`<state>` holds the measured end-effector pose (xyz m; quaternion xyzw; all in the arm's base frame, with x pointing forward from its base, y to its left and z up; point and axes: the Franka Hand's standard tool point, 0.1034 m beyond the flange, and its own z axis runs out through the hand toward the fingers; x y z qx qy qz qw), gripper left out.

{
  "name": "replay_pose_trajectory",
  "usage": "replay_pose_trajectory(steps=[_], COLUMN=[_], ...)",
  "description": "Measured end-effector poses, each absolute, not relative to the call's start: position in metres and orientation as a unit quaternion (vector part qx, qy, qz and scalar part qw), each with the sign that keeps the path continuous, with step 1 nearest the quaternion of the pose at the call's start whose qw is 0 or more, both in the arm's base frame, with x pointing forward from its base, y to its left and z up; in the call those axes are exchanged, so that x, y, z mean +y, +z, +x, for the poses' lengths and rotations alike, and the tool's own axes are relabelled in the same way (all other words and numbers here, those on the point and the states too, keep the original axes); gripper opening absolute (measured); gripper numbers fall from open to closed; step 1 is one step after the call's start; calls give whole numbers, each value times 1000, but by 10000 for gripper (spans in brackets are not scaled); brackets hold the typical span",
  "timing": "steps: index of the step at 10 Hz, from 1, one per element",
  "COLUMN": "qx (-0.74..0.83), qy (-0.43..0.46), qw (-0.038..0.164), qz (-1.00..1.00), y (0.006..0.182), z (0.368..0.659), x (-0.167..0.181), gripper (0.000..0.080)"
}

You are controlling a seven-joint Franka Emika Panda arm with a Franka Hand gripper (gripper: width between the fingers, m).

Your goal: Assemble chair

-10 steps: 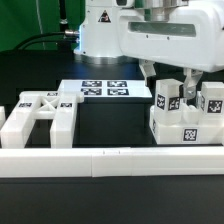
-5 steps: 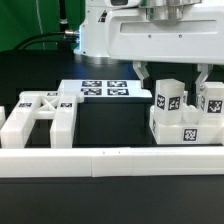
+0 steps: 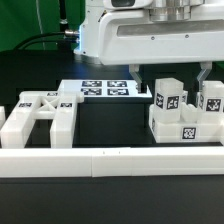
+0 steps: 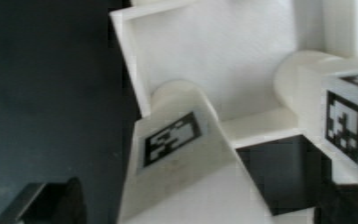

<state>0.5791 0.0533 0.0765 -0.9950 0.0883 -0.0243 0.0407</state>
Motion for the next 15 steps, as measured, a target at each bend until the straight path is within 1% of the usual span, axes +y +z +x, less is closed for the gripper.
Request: replay_pose_trajectory(steps=[3, 4, 6, 7, 8, 9, 10, 11, 13, 15], qx=[16, -54, -50, -50, -50, -48, -35, -34, 22, 148], qy=[-27, -28, -27, -27, -27, -27, -26, -26, -24, -19], qw=[36, 29, 29, 29, 29, 29, 29, 29, 31, 34], qz=[-999, -998, -998, -998, -998, -998, -999, -999, -999, -988], y=[76, 76, 76, 76, 75, 75, 75, 75, 75, 74], z=[579, 579, 578, 578, 578, 578, 578, 578, 578, 577], x=[53, 50, 51, 51, 51, 51, 51, 51, 51, 52], gripper=[649, 649, 649, 517, 517, 378, 285, 285, 285, 285])
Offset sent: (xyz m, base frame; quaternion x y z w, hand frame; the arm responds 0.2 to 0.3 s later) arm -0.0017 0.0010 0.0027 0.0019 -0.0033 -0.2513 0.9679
